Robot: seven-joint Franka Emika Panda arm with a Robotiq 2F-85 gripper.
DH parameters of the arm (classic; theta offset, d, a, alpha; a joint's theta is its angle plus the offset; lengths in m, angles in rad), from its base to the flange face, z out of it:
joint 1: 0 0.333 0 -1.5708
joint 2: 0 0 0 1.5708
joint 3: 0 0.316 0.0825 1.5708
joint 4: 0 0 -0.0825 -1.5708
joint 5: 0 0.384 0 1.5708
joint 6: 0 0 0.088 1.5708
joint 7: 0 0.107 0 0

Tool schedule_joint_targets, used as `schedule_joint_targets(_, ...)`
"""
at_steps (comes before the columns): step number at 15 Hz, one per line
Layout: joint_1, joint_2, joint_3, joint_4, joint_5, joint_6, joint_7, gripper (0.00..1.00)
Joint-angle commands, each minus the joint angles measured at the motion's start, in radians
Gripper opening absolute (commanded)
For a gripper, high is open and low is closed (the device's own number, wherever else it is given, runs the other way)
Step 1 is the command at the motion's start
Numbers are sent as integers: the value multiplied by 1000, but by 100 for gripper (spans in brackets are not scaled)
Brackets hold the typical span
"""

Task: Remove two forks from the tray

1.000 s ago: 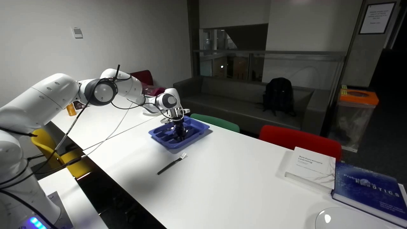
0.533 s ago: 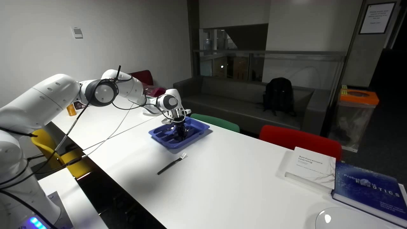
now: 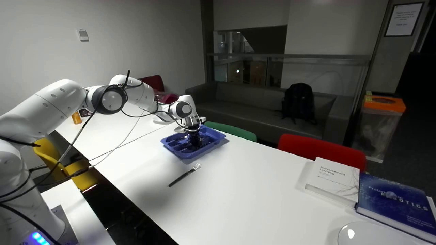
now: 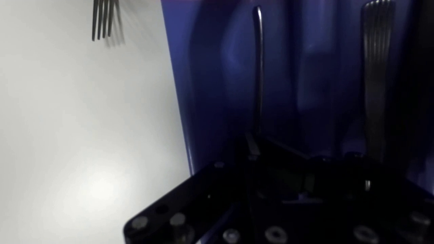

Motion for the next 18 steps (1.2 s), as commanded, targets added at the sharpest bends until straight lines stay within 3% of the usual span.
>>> schedule_joint_targets(1, -12, -12, 5, -21, 34, 31, -17, 2)
schedule_joint_targets(12, 66, -273, -66, -219, -4, -24, 152, 2)
schedule_joint_targets(18, 86, -420, -90, -397, -66, -80, 206, 2)
